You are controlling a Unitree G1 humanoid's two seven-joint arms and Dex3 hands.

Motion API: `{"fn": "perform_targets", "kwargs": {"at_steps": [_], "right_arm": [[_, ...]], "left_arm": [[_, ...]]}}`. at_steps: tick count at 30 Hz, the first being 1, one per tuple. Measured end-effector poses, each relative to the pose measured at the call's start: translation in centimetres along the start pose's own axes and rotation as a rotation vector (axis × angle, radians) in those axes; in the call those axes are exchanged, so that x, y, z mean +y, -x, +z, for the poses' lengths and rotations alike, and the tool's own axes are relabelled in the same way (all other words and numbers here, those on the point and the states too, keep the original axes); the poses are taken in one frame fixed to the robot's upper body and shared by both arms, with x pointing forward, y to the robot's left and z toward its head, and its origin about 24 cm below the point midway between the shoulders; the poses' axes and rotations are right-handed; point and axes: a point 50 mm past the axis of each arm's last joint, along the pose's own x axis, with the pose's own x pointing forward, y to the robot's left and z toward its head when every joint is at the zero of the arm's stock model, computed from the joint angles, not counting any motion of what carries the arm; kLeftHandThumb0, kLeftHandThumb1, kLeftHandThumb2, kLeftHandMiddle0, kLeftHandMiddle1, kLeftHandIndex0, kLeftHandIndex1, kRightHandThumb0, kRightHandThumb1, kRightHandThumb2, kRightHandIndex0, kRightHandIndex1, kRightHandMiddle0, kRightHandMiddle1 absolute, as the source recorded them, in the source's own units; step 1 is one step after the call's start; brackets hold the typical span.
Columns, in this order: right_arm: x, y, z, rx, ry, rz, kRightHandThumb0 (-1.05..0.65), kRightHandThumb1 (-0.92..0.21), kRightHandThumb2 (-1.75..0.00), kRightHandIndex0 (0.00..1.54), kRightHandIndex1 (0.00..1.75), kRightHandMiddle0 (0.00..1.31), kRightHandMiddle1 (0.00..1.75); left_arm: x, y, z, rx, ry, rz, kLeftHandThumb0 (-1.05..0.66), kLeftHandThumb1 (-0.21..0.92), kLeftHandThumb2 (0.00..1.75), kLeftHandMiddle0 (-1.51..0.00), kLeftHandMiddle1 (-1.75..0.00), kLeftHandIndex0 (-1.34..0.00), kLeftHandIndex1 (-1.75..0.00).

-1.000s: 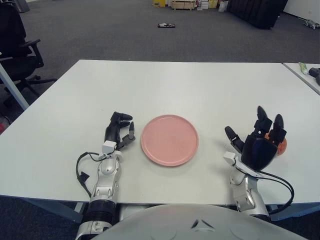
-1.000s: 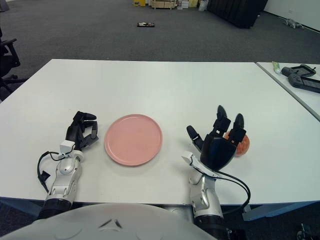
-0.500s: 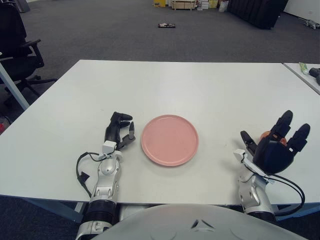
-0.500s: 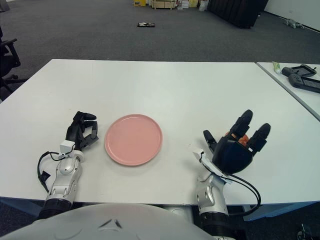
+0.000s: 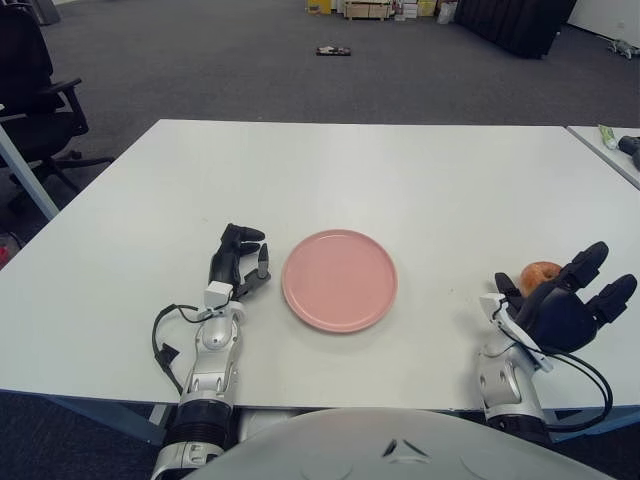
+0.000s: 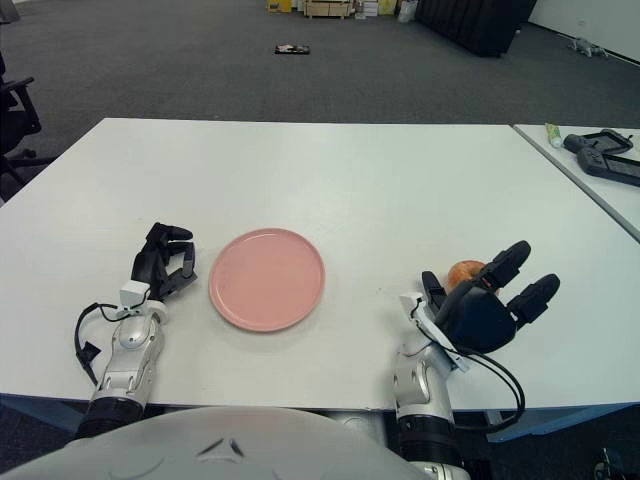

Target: Put the apple into the plate.

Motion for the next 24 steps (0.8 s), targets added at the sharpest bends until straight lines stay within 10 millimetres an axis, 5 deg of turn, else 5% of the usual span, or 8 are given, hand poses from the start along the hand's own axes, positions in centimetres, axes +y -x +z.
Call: {"fn": "perform_targets", "kwargs": {"at_steps": [24], "right_arm": [[1.8,-1.4,-0.5,0.199,-0.350,0.133,-0.83,-0.59,-0.64,0.00,0.00,0.00,0.00]], "left_arm": [[0.0,0.0,0.0,0.001,0.000,-0.001,-0.39,0.65,0.91,-0.62,-1.56,-0.36,-1.75]]}}
